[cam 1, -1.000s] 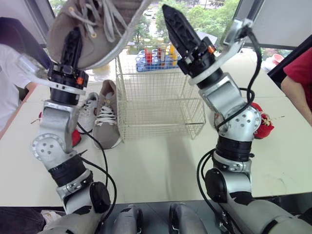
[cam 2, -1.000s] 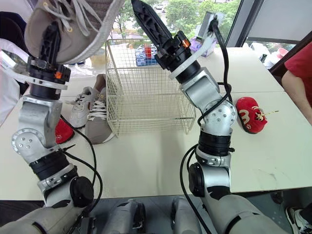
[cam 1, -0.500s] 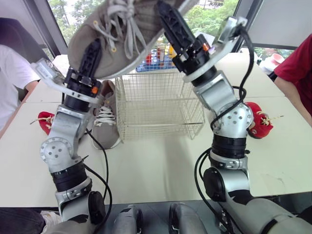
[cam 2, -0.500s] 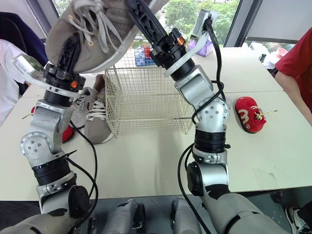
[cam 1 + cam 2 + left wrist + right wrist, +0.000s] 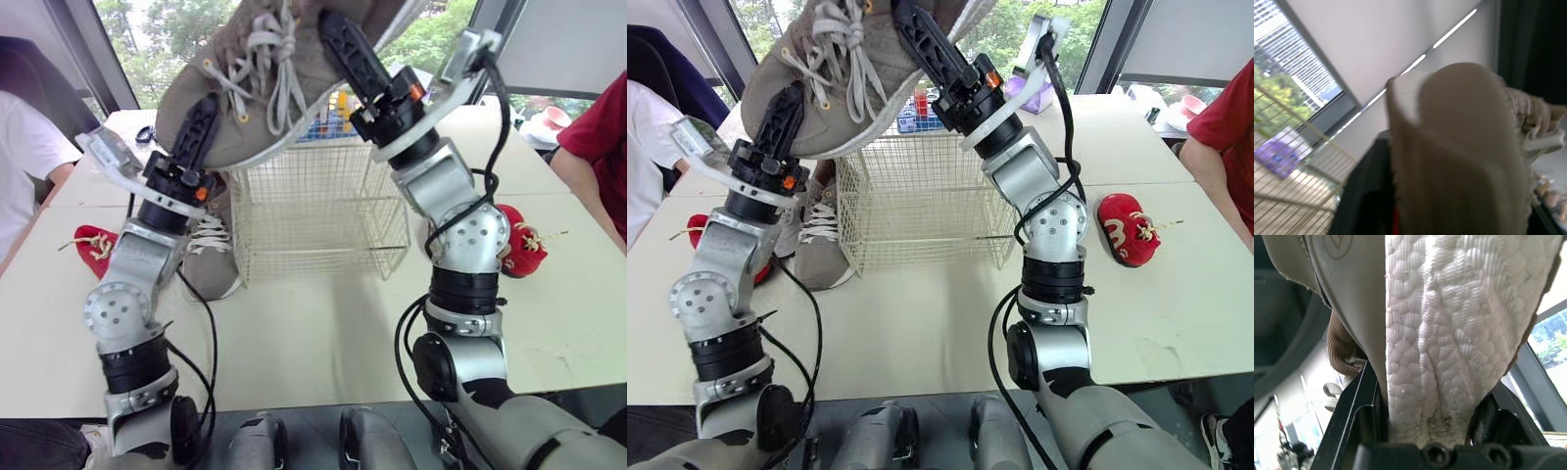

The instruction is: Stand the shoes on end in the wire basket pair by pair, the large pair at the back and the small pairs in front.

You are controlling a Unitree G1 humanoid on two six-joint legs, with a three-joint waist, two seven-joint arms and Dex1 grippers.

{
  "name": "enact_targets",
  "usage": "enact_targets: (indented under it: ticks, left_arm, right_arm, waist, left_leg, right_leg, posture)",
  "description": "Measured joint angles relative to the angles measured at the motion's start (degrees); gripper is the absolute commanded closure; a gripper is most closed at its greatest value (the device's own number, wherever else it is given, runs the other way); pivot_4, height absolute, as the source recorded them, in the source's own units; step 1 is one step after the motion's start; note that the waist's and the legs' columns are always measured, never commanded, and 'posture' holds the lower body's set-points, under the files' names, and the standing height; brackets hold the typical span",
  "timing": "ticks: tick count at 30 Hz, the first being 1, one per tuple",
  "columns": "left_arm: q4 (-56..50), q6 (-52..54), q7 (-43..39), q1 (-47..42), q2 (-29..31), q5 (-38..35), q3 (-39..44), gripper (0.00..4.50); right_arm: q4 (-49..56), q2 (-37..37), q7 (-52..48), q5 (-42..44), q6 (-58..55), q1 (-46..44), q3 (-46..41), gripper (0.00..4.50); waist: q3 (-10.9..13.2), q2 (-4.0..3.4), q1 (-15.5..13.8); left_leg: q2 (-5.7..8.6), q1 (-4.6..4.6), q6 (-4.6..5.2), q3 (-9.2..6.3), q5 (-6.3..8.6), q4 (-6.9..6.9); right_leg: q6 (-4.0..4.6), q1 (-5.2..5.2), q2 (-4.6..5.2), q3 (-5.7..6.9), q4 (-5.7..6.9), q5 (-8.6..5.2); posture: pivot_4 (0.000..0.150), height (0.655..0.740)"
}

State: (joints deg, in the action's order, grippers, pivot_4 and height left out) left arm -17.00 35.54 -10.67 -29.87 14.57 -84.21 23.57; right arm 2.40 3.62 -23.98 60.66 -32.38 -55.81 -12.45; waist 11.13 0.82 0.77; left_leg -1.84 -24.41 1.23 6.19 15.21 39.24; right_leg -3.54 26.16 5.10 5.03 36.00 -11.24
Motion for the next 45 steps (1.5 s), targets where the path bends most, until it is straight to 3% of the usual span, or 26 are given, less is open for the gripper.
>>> enact_targets:
  ticks: [2, 10, 14, 18, 23, 28, 35, 45]
  left_arm:
    - [-2.1, 0.7, 1.1, 1.3, 1.7, -0.3, -0.3, 0.06]
    - [-16.1, 2.6, 10.5, 8.0, 10.8, 3.9, -2.7, 0.02]
    - [-23.2, 3.0, 14.9, 13.3, 15.9, 7.0, -3.8, 0.02]
    - [-27.1, 4.3, 12.3, 19.6, 23.7, 10.1, -3.4, 0.02]
    - [-27.0, 3.8, 7.8, 26.5, 25.0, 12.4, -1.7, 0.02]
    - [-27.1, 3.5, 5.9, 29.7, 25.4, 12.4, -1.0, 0.02]
    - [-27.0, 3.1, 4.6, 30.3, 25.4, 12.3, -0.6, 0.02]
    - [-24.7, 2.2, 3.5, 29.1, 24.3, 15.0, -2.0, 0.02]
  right_arm:
    - [0.1, 0.5, -1.8, -0.3, 0.9, 0.0, -0.1, 2.81]
    - [-12.1, 13.6, -8.4, 0.2, 3.1, -12.7, -7.9, 2.81]
    - [-22.9, 25.7, -20.2, -8.1, 8.3, -21.6, -6.6, 2.81]
    - [-33.5, 31.2, -32.2, -17.1, 14.4, -26.9, -2.2, 2.81]
    - [-48.8, 31.3, -45.2, -30.2, 25.5, -29.7, 5.7, 2.81]
    - [-60.5, 31.0, -50.1, -39.1, 34.5, -32.0, 9.3, 2.81]
    - [-70.8, 31.1, -54.9, -43.7, 36.1, -36.2, 8.7, 2.81]
    - [-77.2, 28.6, -51.7, -48.9, 36.8, -37.9, 7.1, 2.81]
  waist:
    - [0.0, 0.00, -0.1]
    - [0.0, -0.01, -0.3]
    - [0.0, -0.04, 0.0]
    - [0.0, -0.12, 0.5]
    - [0.0, -0.15, 0.1]
    - [0.1, -0.17, -0.2]
    - [0.1, -0.18, 0.0]
    - [0.1, -0.17, -0.1]
  left_leg:
    - [0.00, 0.00, 0.00, 0.00, 0.00, 0.00]
    - [0.06, -0.01, 0.18, -0.02, 0.11, -0.03]
    - [0.02, -0.02, 0.20, 0.04, 0.12, -0.13]
    - [0.00, 0.12, 0.19, 0.19, 0.13, -0.18]
    - [-0.05, 0.04, 0.13, 0.17, 0.10, -0.16]
    - [0.00, -0.13, -0.08, 0.19, -0.02, -0.15]
    - [-0.02, -0.14, -0.10, 0.20, -0.02, -0.17]
    - [-0.01, -0.07, -0.12, 0.19, -0.02, -0.17]
  right_leg:
    - [0.00, 0.00, 0.01, 0.00, -0.01, 0.00]
    - [0.03, -0.03, 0.05, 0.00, -0.09, -0.01]
    - [0.03, 0.06, 0.00, -0.05, -0.16, -0.01]
    - [0.06, 0.07, -0.09, -0.16, -0.16, -0.03]
    - [0.14, 0.16, -0.08, -0.15, -0.12, -0.06]
    - [0.13, 0.15, 0.00, -0.14, -0.45, -0.05]
    - [0.13, 0.13, -0.01, -0.13, -0.51, -0.05]
    - [0.15, 0.02, 0.00, -0.12, -0.52, -0.03]
  posture:
    - [0.150, 0.7400]
    - [0.150, 0.7400]
    - [0.150, 0.7400]
    - [0.150, 0.7400]
    - [0.150, 0.7400]
    - [0.150, 0.7400]
    - [0.150, 0.7400]
    - [0.150, 0.7400]
